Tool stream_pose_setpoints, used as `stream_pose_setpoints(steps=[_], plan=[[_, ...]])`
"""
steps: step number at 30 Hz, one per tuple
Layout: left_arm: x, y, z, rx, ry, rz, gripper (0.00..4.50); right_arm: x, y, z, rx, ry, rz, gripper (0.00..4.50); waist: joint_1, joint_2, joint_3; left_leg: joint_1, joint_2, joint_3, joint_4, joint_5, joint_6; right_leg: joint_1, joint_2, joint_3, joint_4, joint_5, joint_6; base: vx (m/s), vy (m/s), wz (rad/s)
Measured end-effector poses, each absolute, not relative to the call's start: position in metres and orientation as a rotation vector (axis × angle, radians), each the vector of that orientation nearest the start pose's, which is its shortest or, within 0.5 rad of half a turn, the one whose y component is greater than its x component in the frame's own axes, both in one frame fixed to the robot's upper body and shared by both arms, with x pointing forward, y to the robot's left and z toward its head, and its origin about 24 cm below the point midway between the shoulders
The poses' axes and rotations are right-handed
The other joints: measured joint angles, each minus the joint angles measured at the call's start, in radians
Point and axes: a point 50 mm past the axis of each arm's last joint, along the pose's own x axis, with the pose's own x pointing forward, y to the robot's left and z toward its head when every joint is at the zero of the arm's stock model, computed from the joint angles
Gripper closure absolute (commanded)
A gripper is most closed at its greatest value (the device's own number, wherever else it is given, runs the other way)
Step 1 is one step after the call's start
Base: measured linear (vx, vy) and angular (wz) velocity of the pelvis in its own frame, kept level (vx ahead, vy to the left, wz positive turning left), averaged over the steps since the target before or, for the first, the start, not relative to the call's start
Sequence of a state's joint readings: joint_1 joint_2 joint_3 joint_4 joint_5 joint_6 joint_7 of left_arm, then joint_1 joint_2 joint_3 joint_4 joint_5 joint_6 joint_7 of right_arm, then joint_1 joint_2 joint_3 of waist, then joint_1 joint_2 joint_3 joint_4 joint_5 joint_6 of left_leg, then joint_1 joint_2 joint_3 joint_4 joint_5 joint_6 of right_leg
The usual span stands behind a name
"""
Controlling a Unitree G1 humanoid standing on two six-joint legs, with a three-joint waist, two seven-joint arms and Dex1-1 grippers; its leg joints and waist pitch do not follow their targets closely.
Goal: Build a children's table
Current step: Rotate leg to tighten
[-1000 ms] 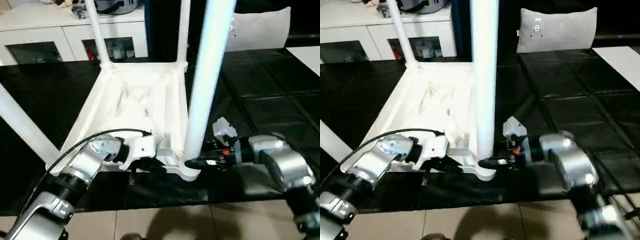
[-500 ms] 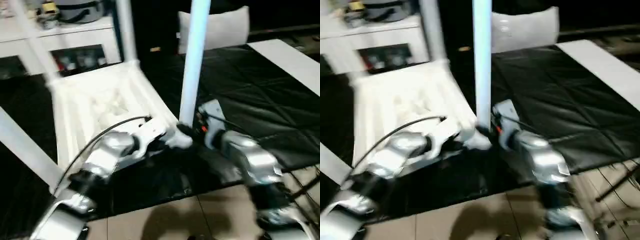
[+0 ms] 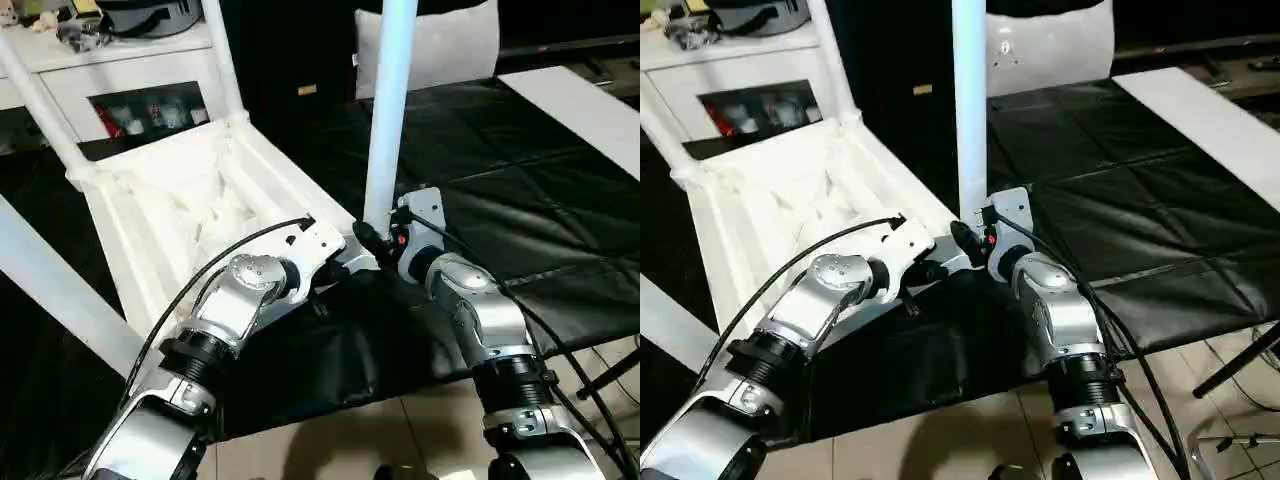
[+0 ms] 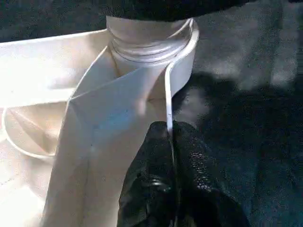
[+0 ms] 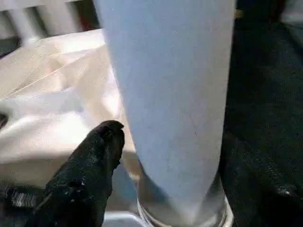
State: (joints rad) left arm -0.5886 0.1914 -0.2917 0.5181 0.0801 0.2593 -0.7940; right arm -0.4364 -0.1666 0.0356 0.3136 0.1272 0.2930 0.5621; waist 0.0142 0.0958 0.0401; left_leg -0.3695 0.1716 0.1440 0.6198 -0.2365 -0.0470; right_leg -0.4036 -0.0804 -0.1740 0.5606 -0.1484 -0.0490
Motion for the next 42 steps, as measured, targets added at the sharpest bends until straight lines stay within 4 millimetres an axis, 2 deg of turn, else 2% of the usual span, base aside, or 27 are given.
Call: stream_pose_setpoints(steps=[4,7,10,15,16,18,20,24,25,32,34,37,38,42], plan=[[0.322,0.098,0.048,0.406,0.385,-1.091,4.5,0.311,-0.144,0.065,-0.047,0.207,0.797,0.7,0.019,0.001,0.0,0.002,0.001,0.001,0.001,0.001,0.0,0.001,0.001,0.001,0.001,-0.001,0.003,0.0,0.0,0.0],[0.317,0.103,0.047,0.43,0.37,-1.169,4.5,0.307,-0.154,0.074,-0.085,0.202,0.898,0.42,0.026,0.001,0.0,0.003,0.001,0.001,0.002,0.001,0.0,0.002,0.001,0.001,0.001,-0.001,0.002,0.0,0.0,0.0],[0.309,0.111,0.046,0.455,0.369,-1.274,4.5,0.302,-0.174,0.081,-0.134,0.235,0.978,0.42,0.046,0.0,0.0,0.003,0.001,0.002,0.003,0.001,0.0,0.003,0.001,0.002,0.001,-0.001,0.002,0.0,0.0,0.0],[0.301,0.116,0.048,0.506,0.371,-1.414,4.5,0.296,-0.178,0.081,-0.17,0.284,1.131,0.42,0.074,0.0,0.0,0.003,0.001,0.002,0.003,0.001,0.0,0.002,0.001,0.002,0.001,-0.001,0.002,0.0,0.0,0.0],[0.3,0.117,0.048,0.509,0.371,-1.43,4.5,0.295,-0.177,0.082,-0.171,0.286,1.159,0.6,0.08,0.0,0.0,0.003,0.001,0.002,0.003,0.001,0.0,0.002,0.001,0.002,0.001,-0.001,0.002,0.0,0.0,0.0],[0.299,0.118,0.048,0.519,0.374,-1.465,4.5,0.294,-0.174,0.082,-0.164,0.3,1.221,0.6,0.088,0.0,0.0,0.003,0.001,0.003,0.004,0.001,0.0,0.002,0.001,0.003,0.002,-0.001,0.002,0.0,0.0,0.0],[0.296,0.116,0.048,0.533,0.374,-1.515,4.5,0.291,-0.173,0.081,-0.14,0.338,1.296,0.87,0.102,-0.001,0.0,0.003,0.001,0.003,0.004,0.001,0.0,0.002,0.0,0.003,0.002,-0.001,0.002,0.0,0.0,0.0],[0.294,0.113,0.048,0.546,0.375,-1.56,4.5,0.289,-0.17,0.079,-0.123,0.367,1.367,1.05,0.119,-0.003,-0.001,0.003,0.001,0.004,0.005,0.001,0.0,0.002,0.0,0.003,0.003,-0.001,0.002,0.0,0.0,0.0],[0.294,0.112,0.048,0.552,0.375,-1.568,4.5,0.289,-0.17,0.078,-0.114,0.375,1.38,1.29,0.123,-0.004,-0.001,0.003,0.001,0.005,0.005,0.001,0.0,0.002,0.0,0.004,0.003,-0.001,0.002,0.0,0.0,0.0],[0.293,0.113,0.049,0.567,0.37,-1.584,4.5,0.287,-0.169,0.076,-0.085,0.391,1.423,1.74,0.128,-0.01,-0.003,0.004,0.001,0.006,0.005,0.001,0.0,0.001,0.0,0.006,0.004,-0.001,0.002,0.0,0.0,0.0],[0.293,0.113,0.049,0.569,0.369,-1.585,4.5,0.287,-0.169,0.075,-0.073,0.403,1.432,2.02,0.128,-0.011,-0.003,0.004,0.001,0.007,0.005,0.001,0.0,0.001,0.0,0.006,0.004,-0.001,0.002,0.0,0.0,0.0],[0.292,0.113,0.048,0.57,0.371,-1.588,4.5,0.287,-0.168,0.075,-0.071,0.409,1.447,2.19,0.129,-0.011,-0.003,0.004,0.001,0.007,0.005,0.001,0.0,0.001,0.0,0.006,0.004,-0.001,0.002,0.0,0.0,0.0],[0.292,0.113,0.048,0.57,0.372,-1.589,4.5,0.287,-0.168,0.075,-0.071,0.409,1.449,2.4,0.129,-0.011,-0.003,0.004,0.001,0.007,0.005,0.001,0.0,0.001,0.0,0.006,0.004,-0.001,0.002,0.0,0.0,0.0],[0.292,0.114,0.048,0.569,0.373,-1.589,4.5,0.286,-0.168,0.075,-0.068,0.412,1.449,2.47,0.129,-0.012,-0.003,0.004,0.001,0.007,0.005,0.001,0.0,0.001,0.0,0.006,0.004,-0.001,0.002,0.0,0.0,0.0]])
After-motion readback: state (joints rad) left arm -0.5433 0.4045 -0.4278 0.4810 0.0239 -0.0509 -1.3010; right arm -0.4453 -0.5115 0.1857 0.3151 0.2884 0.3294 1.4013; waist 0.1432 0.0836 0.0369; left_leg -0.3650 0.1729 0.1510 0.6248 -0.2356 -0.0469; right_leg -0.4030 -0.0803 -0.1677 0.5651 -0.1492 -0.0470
